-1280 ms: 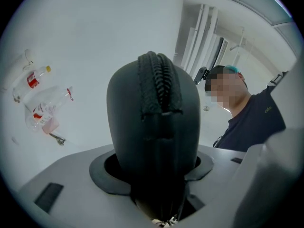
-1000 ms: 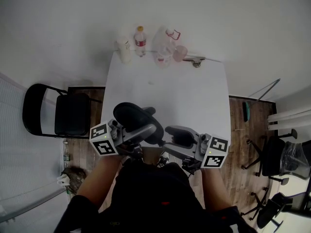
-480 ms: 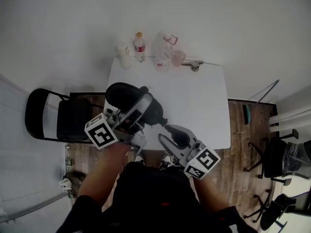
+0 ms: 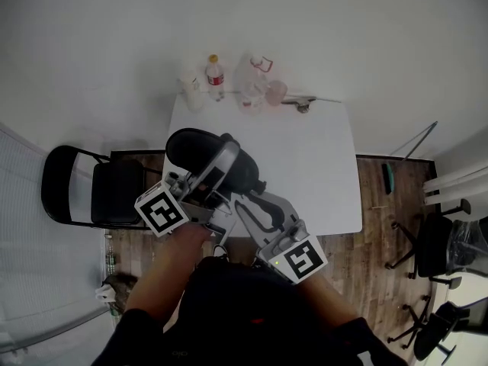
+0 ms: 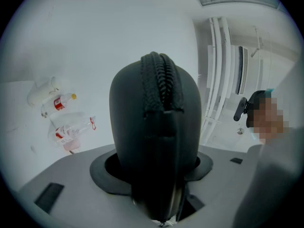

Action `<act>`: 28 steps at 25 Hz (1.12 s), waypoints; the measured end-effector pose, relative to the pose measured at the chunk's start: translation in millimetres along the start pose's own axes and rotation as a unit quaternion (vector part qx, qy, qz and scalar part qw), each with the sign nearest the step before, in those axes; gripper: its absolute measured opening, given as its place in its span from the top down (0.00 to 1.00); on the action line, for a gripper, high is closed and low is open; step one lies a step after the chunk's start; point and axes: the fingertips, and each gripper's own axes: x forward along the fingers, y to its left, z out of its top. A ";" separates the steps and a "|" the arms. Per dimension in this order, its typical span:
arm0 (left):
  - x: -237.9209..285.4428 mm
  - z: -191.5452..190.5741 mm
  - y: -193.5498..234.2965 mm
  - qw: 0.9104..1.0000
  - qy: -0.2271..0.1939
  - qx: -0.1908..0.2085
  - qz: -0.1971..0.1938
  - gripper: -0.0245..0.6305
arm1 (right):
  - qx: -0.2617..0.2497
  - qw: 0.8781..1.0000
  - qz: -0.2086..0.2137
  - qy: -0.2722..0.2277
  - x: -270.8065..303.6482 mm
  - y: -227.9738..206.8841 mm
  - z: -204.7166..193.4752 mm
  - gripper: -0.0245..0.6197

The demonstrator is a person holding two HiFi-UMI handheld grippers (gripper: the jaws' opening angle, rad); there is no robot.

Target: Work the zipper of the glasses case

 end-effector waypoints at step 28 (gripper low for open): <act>-4.5 -10.7 -8.7 0.998 0.030 0.056 -0.016 0.56 | -0.036 0.997 -0.060 0.010 -17.3 -32.0 8.4 0.94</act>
